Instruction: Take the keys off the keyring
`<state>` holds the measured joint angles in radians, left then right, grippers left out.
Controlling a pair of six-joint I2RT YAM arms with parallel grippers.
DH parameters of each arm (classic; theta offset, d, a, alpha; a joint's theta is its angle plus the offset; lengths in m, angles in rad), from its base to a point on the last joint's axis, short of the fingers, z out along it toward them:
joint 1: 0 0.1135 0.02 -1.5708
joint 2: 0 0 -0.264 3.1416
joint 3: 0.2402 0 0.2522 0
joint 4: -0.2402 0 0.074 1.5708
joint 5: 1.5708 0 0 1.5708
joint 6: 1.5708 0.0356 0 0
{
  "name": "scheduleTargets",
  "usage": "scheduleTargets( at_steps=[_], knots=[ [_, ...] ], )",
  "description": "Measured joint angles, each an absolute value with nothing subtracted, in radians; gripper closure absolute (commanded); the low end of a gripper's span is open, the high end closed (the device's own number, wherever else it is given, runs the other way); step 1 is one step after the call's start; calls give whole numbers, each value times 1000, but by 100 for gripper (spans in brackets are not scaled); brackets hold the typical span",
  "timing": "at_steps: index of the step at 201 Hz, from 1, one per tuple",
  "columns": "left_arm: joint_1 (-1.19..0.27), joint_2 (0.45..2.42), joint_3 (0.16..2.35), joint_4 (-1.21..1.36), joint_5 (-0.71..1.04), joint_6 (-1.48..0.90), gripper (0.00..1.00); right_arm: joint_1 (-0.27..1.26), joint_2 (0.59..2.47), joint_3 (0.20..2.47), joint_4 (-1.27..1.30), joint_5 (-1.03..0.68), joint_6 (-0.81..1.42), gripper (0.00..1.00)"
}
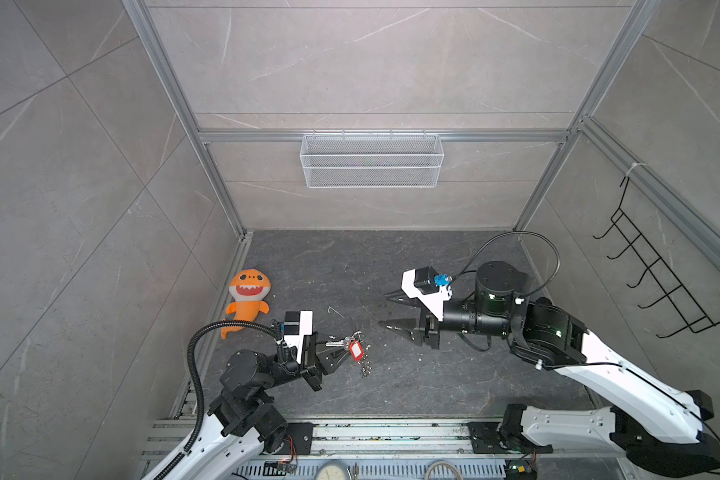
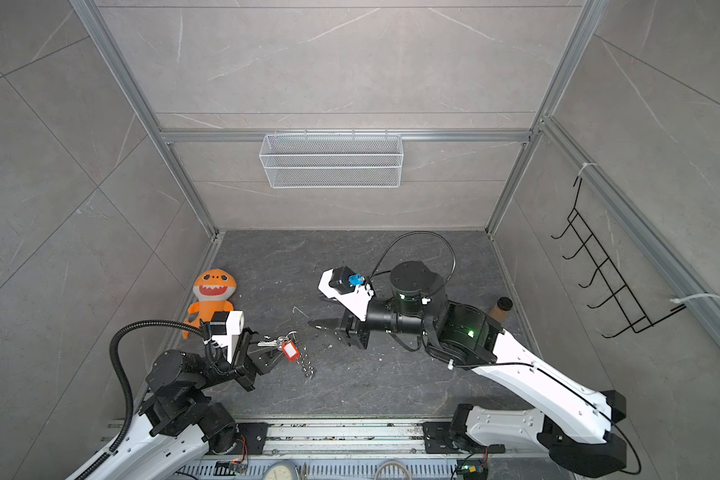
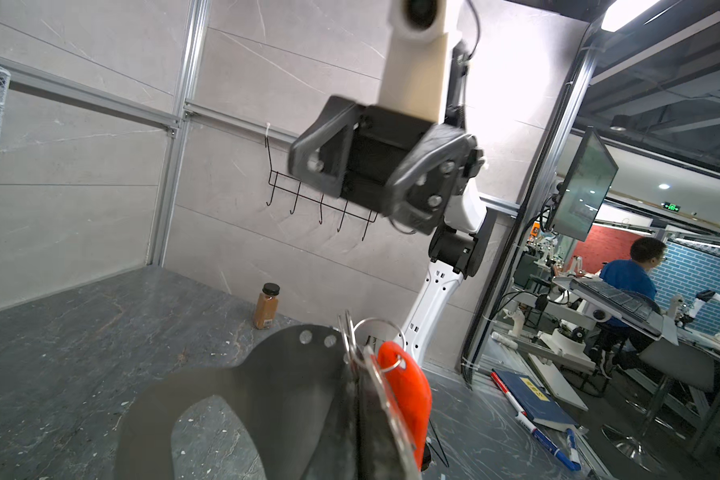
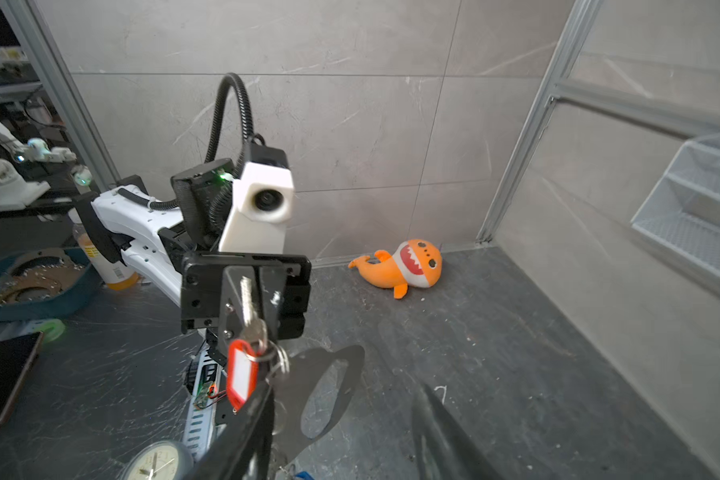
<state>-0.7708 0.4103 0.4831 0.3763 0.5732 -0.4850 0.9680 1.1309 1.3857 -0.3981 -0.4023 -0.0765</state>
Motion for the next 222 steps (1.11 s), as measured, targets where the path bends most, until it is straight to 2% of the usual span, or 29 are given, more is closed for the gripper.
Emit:
scheduleTargets(
  at_steps=[18, 44, 84, 162, 222],
  knots=[
    [-771, 405, 483, 376, 571, -485, 100, 910, 1152, 1325, -331, -539, 15, 46],
    [-771, 398, 483, 376, 563, -485, 100, 904, 1196, 1293, -228, -701, 122, 47],
    [-771, 384, 479, 374, 547, -485, 100, 902, 1231, 1285, -129, -840, 207, 54],
    [-771, 380, 478, 374, 521, -483, 100, 905, 1280, 1284, -108, -882, 236, 63],
    [-771, 378, 478, 368, 501, -483, 100, 920, 1290, 1284, -108, -880, 236, 74]
  ],
)
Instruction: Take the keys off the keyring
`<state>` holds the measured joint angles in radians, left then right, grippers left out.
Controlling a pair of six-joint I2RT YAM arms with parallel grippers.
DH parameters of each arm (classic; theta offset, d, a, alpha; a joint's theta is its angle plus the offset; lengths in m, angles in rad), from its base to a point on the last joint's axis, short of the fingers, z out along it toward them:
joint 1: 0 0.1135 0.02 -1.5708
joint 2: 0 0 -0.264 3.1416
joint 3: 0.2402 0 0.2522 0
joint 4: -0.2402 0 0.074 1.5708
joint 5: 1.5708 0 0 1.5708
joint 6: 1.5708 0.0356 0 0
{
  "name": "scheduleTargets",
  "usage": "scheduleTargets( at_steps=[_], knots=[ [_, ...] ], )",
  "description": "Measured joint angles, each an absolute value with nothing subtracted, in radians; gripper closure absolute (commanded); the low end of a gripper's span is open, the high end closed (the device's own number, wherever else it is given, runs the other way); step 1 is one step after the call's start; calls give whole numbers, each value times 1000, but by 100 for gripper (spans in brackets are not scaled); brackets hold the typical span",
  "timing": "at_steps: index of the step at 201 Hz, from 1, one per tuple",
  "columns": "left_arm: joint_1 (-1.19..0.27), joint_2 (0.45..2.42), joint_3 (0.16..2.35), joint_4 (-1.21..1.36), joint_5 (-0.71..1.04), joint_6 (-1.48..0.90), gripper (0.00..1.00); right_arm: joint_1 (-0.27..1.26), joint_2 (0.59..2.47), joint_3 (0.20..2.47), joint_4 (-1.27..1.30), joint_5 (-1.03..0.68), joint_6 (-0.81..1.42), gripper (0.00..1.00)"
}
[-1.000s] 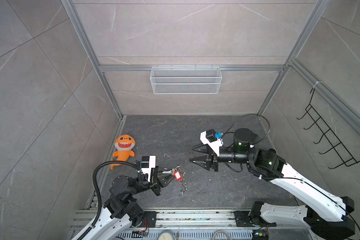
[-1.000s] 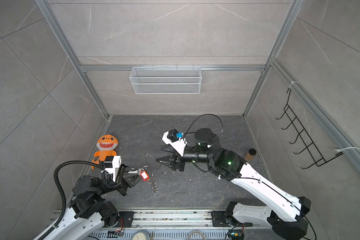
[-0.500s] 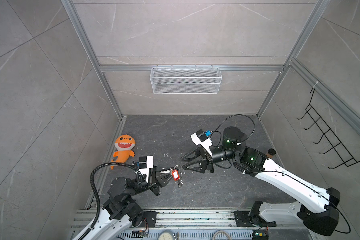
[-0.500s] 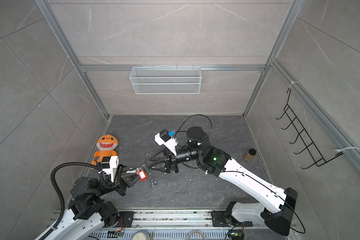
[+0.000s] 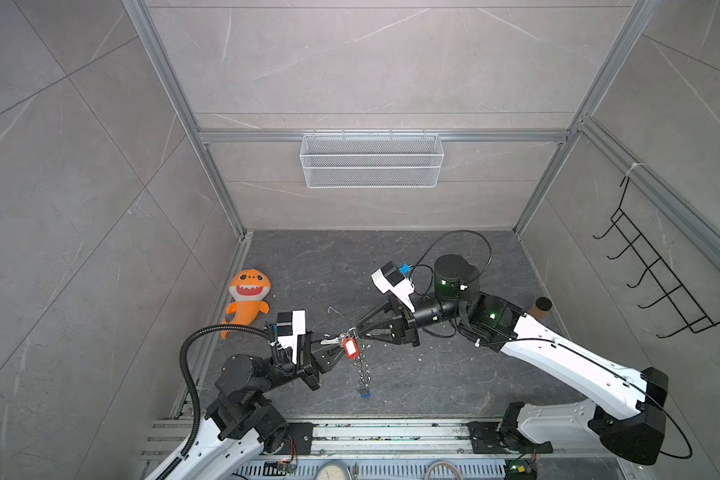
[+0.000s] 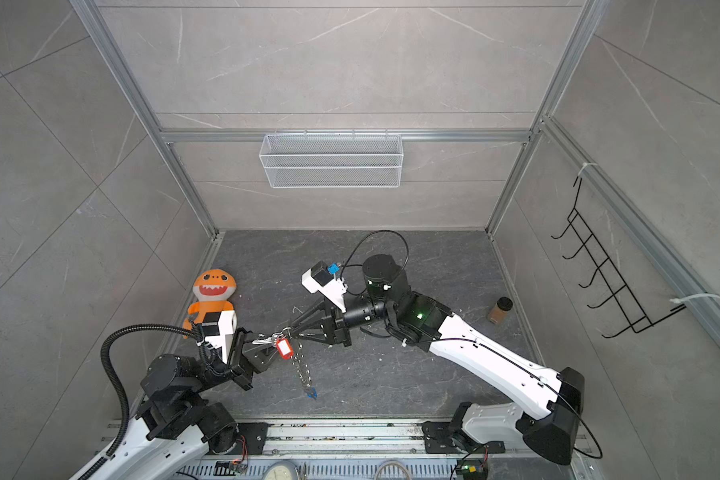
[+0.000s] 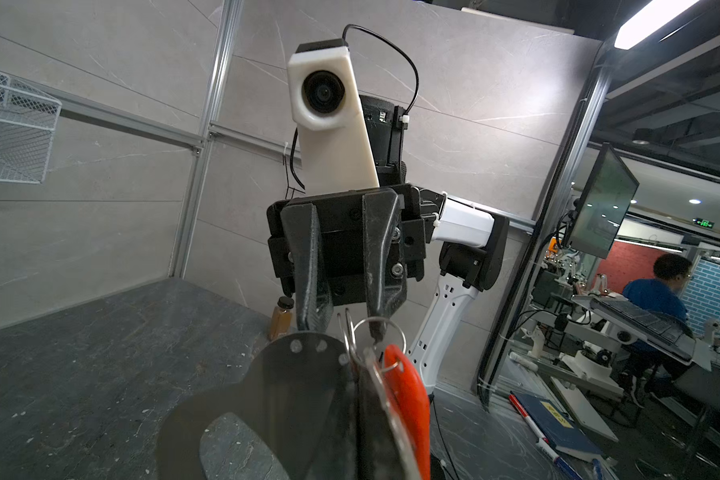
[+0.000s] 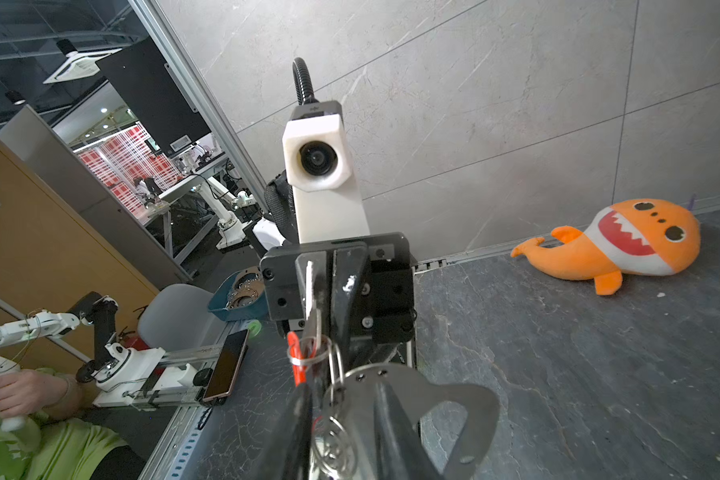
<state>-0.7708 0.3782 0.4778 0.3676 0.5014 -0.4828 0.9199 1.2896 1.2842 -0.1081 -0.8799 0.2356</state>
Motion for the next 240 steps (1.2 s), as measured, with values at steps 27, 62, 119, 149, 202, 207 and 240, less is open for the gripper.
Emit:
scheduleTargets(
  at_steps=[27, 62, 119, 149, 202, 207, 240],
  knots=[
    [-771, 378, 472, 366, 496, -482, 100, 931, 1292, 1284, -109, -880, 231, 77],
    [-771, 377, 466, 366, 495, -482, 100, 937, 1302, 1284, -118, -878, 213, 86],
    [-771, 372, 465, 346, 490, -482, 100, 939, 1301, 1285, -142, -849, 196, 93],
    [-771, 372, 465, 337, 479, -482, 100, 942, 1291, 1281, -149, -823, 187, 100],
    [-775, 370, 469, 292, 418, -480, 64, 953, 1218, 1251, -213, -664, 177, 100],
    [-775, 370, 472, 282, 407, -482, 63, 953, 1207, 1251, -225, -642, 173, 100],
    [-775, 369, 500, 180, 292, -481, 57, 953, 1126, 1247, -311, -476, 148, 100]
  ],
)
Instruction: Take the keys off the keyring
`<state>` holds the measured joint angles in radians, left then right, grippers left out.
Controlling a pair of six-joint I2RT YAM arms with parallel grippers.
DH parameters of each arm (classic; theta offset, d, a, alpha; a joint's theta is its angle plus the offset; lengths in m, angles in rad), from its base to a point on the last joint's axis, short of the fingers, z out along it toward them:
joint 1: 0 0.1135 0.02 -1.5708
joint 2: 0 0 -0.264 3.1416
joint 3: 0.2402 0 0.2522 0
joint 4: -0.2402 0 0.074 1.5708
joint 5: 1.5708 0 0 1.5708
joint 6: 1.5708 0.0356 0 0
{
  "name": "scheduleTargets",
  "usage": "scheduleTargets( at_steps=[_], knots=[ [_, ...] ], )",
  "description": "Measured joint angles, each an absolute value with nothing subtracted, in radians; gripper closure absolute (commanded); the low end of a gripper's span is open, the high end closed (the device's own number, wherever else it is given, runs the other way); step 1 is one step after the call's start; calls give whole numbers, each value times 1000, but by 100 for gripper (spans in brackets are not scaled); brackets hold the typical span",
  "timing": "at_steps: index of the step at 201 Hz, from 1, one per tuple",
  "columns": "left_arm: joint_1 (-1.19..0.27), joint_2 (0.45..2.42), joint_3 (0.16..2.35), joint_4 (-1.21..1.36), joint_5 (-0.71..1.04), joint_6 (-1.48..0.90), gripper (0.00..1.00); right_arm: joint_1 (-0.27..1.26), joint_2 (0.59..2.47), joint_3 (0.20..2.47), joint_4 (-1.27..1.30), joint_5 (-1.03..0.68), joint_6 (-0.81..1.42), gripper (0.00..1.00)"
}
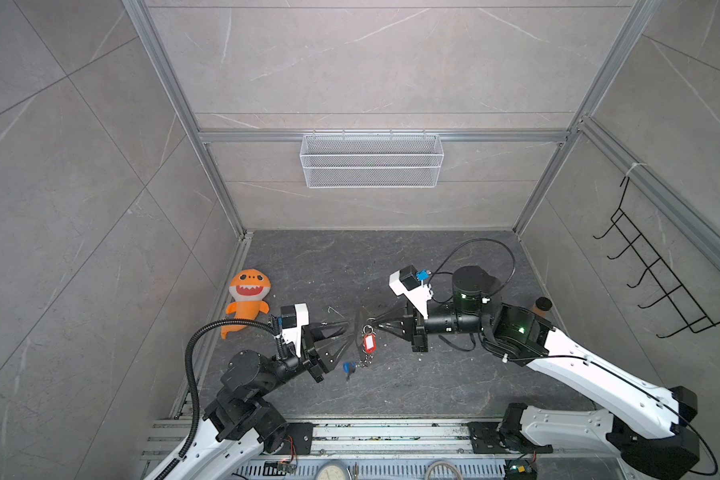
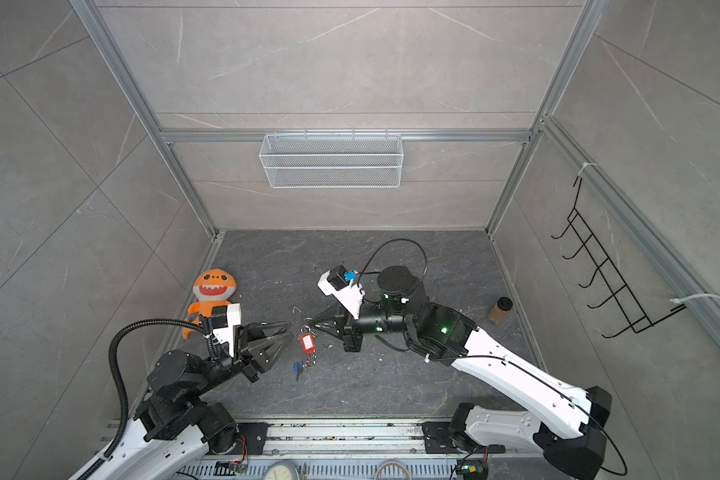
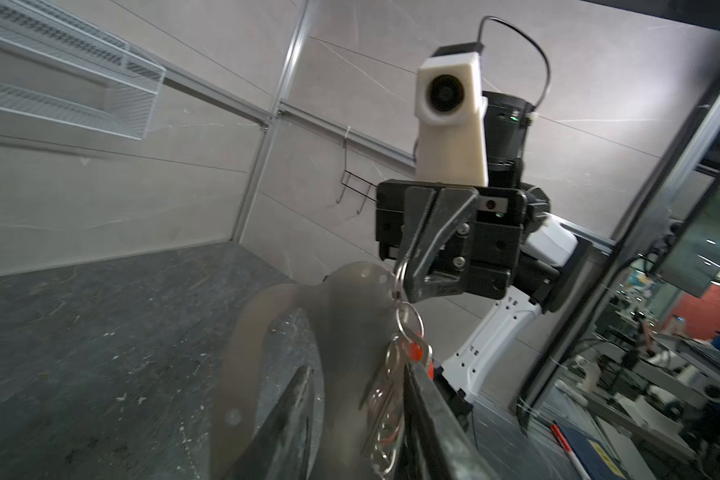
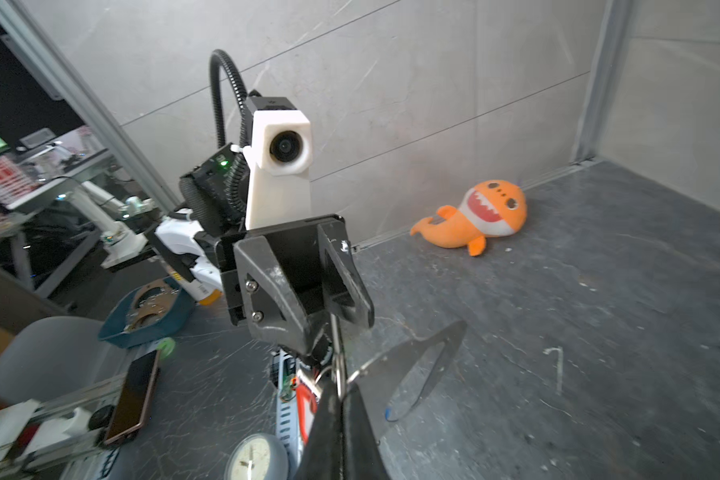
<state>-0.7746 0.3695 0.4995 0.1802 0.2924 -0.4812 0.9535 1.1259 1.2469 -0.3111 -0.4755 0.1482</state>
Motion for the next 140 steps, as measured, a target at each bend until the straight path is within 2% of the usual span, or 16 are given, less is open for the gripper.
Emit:
scheduleTargets(
  at_steps=[24, 54, 103, 140],
  knots=[
    [-775, 370, 519, 110, 187, -481, 49, 953, 1089, 1232, -360, -377, 138, 100],
    [-775, 418, 543, 84, 161, -479, 46, 953, 1084, 1213, -415, -289, 138, 100],
    [-775, 639, 648, 86, 263, -475, 45, 953, 1070, 1176, -442, -229, 138, 100],
    [-775, 735, 656, 111, 366, -475, 46, 953, 1026, 1119, -414, -222, 138, 100]
  ],
)
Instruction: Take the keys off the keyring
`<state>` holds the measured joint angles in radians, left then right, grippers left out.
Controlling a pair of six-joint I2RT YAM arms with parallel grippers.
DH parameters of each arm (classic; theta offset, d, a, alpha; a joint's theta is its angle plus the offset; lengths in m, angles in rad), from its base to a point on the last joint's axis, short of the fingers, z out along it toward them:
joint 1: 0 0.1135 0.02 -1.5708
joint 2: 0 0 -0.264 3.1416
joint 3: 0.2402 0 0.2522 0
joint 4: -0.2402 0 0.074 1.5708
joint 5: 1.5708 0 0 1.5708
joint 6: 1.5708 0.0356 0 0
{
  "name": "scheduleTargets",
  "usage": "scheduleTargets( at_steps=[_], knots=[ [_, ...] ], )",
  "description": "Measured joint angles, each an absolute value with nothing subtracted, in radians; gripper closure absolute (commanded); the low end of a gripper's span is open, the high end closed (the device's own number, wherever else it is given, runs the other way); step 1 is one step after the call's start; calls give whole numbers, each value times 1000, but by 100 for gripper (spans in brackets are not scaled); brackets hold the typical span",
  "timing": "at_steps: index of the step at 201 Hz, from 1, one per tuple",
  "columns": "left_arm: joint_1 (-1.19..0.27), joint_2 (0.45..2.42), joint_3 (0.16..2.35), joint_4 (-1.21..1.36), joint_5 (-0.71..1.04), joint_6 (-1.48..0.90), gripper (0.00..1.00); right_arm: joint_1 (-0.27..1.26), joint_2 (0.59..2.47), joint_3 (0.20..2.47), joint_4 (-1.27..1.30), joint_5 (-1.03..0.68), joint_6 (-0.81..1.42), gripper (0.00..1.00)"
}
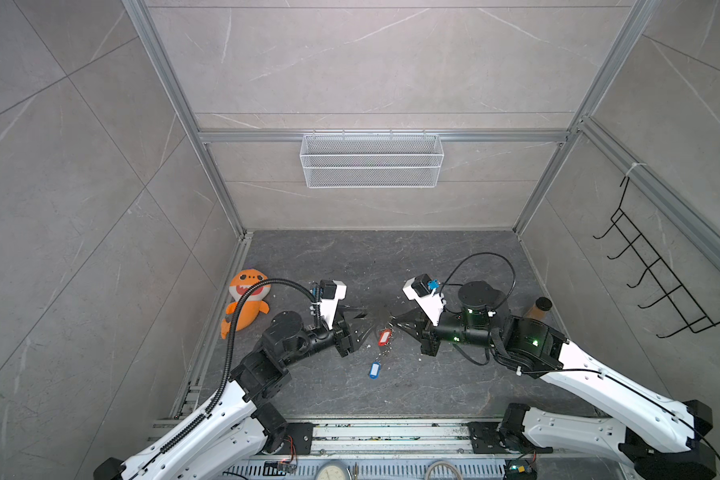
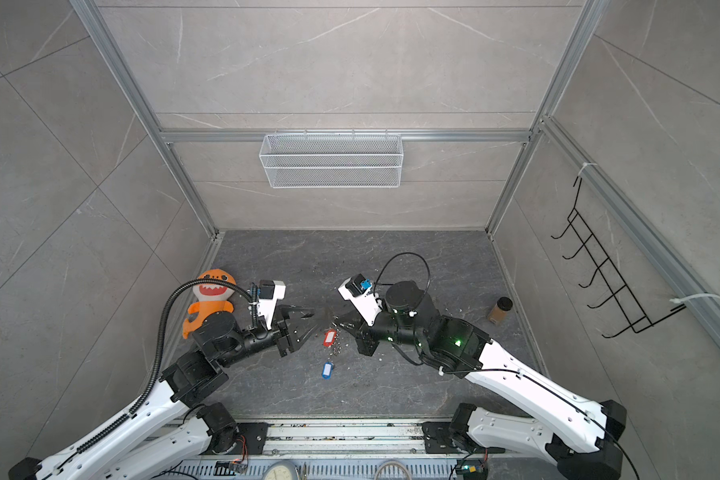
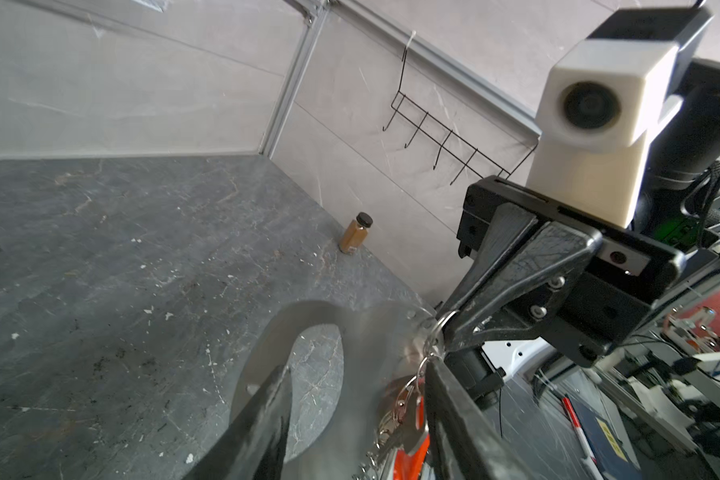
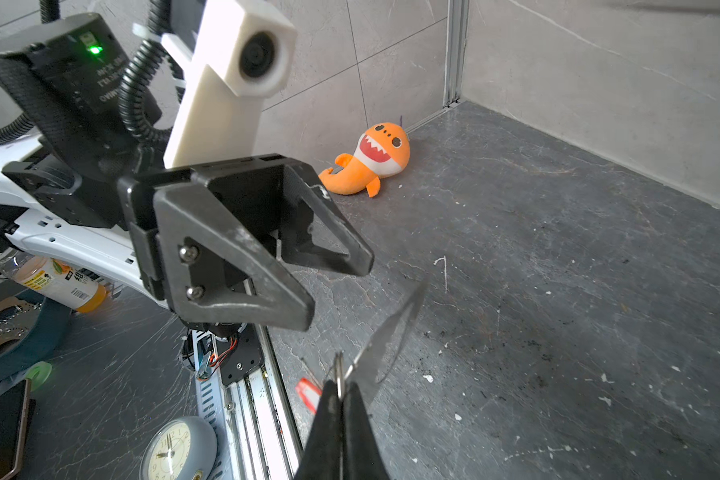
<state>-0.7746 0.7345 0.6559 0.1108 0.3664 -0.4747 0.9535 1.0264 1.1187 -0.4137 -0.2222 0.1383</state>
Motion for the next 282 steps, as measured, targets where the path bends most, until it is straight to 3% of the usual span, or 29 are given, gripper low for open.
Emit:
scheduleTargets(
  at_steps=[118, 161, 223, 248, 282],
  knots=[
    [-775, 796, 644, 228, 508, -481, 44, 953, 987, 1050, -293, -228, 151, 100],
    [-775, 815, 634, 244, 519, -497, 52, 953, 966, 1040, -257, -228, 162, 100],
    [-775, 825, 603, 314, 556, -525, 54, 953, 967, 1039, -226, -228, 165, 100],
    [-775, 825, 600, 343, 561, -538, 62, 953, 968, 1037, -211, -228, 170, 100],
    [-775, 824, 590, 369, 562, -555, 87, 953, 975, 1026, -175, -229, 188, 100]
  ],
)
